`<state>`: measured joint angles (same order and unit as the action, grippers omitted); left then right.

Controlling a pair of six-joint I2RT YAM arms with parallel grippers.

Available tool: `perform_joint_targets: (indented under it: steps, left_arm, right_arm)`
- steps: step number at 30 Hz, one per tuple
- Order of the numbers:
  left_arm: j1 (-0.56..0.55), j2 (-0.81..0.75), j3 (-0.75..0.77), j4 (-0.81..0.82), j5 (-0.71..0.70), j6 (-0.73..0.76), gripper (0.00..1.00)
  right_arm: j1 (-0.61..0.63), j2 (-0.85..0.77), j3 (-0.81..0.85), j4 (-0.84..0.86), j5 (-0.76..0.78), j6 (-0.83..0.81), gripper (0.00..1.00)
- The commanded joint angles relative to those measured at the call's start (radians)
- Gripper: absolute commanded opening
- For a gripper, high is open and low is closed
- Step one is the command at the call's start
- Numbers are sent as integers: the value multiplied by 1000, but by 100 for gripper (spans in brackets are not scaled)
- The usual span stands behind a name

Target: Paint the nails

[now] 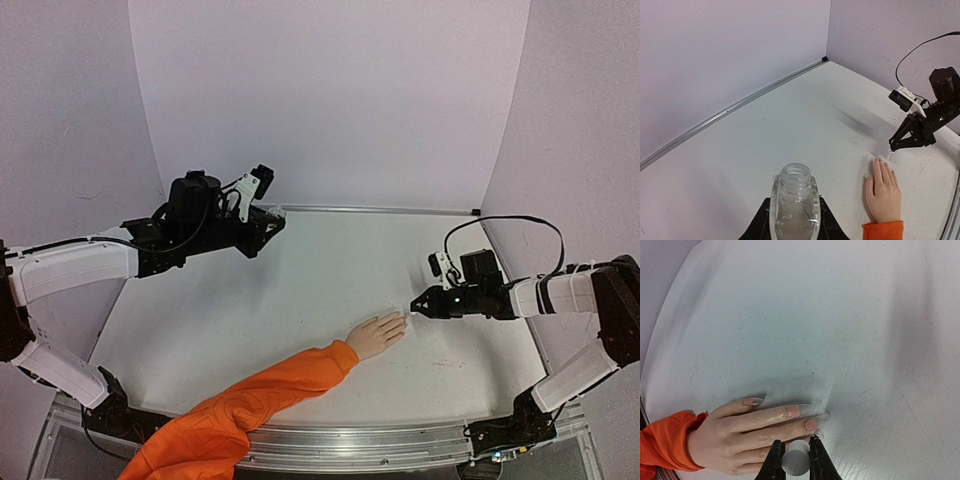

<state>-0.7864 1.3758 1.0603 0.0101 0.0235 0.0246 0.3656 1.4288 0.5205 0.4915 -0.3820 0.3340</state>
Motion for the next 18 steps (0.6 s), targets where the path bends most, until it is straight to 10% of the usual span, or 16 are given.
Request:
perform_joint_targets:
  steps: [1, 18]
  left_arm:
    - [4, -29, 48, 59, 3, -7, 0]
    - [4, -18, 62, 59, 11, -2, 0]
  right_arm:
    - [6, 14, 1, -12, -29, -13, 0]
    - [13, 52, 23, -7, -37, -14, 0]
